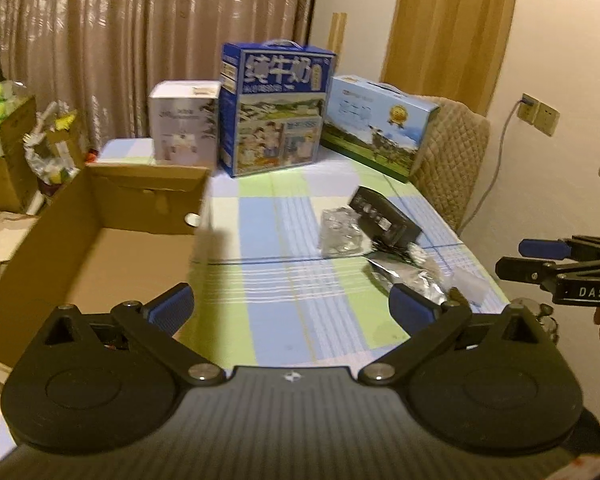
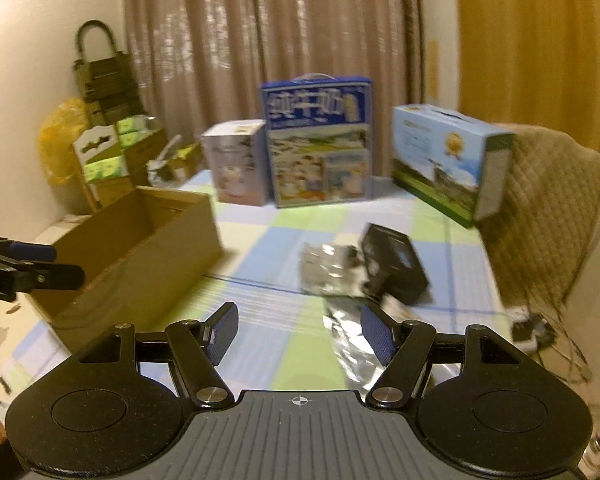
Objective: Organize objects
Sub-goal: 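Move both open tools back to the items on the table, then grasp the silver foil bag with the left tool while the right tool grasps the brown knitted ring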
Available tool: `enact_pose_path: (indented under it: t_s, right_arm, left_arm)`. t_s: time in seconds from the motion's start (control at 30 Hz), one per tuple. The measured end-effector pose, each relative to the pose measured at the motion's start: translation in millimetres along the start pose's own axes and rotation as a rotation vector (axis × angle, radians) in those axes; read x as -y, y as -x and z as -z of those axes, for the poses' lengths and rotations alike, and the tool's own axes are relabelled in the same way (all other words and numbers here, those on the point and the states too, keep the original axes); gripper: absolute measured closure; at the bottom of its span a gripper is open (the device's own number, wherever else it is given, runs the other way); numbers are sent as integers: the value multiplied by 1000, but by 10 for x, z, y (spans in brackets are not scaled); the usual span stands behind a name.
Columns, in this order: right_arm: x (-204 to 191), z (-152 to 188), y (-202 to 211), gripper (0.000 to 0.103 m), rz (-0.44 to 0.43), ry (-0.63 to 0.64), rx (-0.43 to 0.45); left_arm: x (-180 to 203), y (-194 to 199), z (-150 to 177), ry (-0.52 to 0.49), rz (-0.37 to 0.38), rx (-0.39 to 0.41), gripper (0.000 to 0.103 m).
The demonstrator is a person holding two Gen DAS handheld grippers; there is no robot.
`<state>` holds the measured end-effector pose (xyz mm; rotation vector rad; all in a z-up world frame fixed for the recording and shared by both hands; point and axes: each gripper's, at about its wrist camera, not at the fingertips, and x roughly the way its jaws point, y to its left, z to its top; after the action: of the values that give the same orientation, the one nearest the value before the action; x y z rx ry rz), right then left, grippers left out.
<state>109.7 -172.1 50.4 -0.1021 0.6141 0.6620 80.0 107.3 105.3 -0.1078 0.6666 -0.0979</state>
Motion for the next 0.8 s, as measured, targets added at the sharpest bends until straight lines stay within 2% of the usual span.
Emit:
enact_pose_path:
  t_s: [0.33,0.53,0.8]
  right_arm:
    - [633,382,104,38,120,-85,-36]
    - [804,551,26,38,141,-93,-64]
    - [1100,722,-275,38,161,-76,-114]
  left_arm:
    - [330,-401,23,-17,40,-24,1]
    - [517,-695,51,-39,57,-44,1]
    - [634,-1116,119,-31,75,-86,1]
